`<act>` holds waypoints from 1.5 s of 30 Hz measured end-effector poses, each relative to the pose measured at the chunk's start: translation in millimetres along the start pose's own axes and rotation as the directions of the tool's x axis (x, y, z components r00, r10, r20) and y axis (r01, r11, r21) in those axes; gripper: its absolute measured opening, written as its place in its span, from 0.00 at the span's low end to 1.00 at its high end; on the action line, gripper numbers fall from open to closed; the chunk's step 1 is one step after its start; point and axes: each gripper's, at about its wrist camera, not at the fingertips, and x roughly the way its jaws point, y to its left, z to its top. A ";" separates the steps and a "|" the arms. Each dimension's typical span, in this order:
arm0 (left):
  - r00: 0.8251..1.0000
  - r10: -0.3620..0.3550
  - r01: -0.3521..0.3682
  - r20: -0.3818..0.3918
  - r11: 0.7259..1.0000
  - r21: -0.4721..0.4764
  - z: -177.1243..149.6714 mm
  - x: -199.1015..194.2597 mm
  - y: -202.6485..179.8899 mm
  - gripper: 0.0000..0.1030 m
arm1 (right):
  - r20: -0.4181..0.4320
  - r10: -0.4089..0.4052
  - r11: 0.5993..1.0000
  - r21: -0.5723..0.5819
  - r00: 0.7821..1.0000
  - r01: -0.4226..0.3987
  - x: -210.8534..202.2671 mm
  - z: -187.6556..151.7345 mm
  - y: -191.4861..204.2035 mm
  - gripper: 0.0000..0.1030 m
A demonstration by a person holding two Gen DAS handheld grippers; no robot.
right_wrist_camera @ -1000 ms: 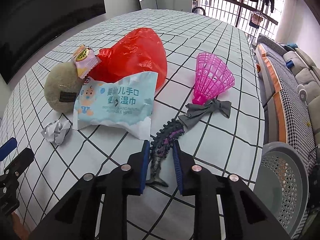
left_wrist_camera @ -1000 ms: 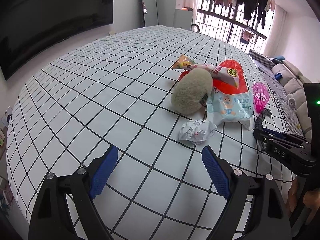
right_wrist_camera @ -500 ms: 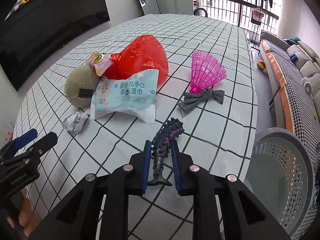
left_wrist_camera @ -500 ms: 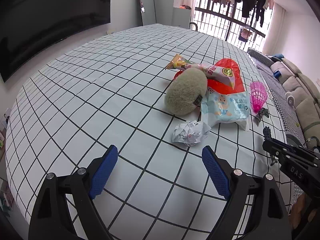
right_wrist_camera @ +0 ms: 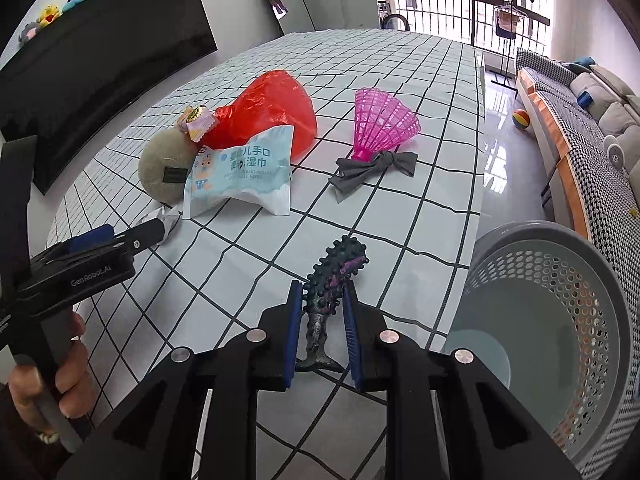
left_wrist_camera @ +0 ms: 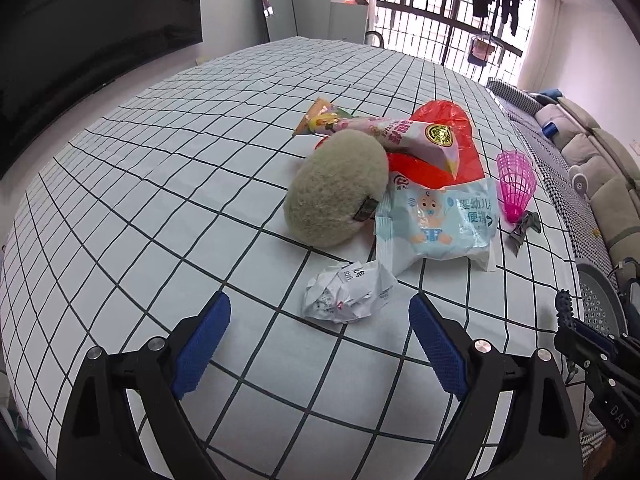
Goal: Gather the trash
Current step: 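Lift the toy lizard with the right tool while the left tool grasps the crumpled paper, then carry both items over the wastebasket and open both tools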
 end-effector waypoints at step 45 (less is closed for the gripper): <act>0.982 -0.182 0.168 0.054 0.966 0.199 -27.6 -63.9 -103.2 0.35 | 0.056 -0.081 0.991 0.113 0.995 0.075 -53.2 -32.9 -62.4 0.19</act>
